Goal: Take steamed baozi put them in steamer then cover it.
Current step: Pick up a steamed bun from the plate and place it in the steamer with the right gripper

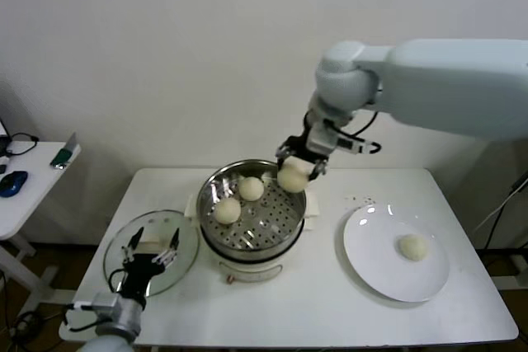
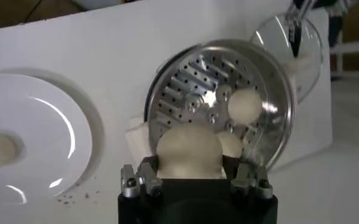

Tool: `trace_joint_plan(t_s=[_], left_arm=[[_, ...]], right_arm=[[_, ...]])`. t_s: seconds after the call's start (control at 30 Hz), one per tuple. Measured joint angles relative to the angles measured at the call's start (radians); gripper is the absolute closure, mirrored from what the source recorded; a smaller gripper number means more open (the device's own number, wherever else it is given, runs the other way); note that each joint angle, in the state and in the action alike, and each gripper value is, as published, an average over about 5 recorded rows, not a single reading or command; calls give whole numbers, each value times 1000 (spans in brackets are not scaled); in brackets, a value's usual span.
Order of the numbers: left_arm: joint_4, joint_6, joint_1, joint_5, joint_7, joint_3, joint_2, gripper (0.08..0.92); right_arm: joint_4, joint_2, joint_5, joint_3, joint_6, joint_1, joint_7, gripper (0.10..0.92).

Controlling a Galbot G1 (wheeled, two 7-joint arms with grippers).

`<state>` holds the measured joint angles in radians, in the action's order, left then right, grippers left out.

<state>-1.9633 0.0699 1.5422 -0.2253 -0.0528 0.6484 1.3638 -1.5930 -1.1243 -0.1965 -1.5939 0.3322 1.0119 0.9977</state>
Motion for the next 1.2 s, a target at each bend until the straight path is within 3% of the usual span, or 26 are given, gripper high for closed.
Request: trace_joint_plan(t_s=[0.47, 1.03, 1.2], left_arm=[[-5, -5, 13, -12, 1, 13, -3, 177], [-3, -9, 12, -15, 1, 14, -4, 177], [-2, -9, 11, -15, 1, 13, -4, 177]], right_arm=[[60, -183, 49, -11, -78, -165, -50, 338], [128, -251, 93, -23, -176, -293, -92, 344], [138, -256, 101, -24, -180, -304, -95, 308]])
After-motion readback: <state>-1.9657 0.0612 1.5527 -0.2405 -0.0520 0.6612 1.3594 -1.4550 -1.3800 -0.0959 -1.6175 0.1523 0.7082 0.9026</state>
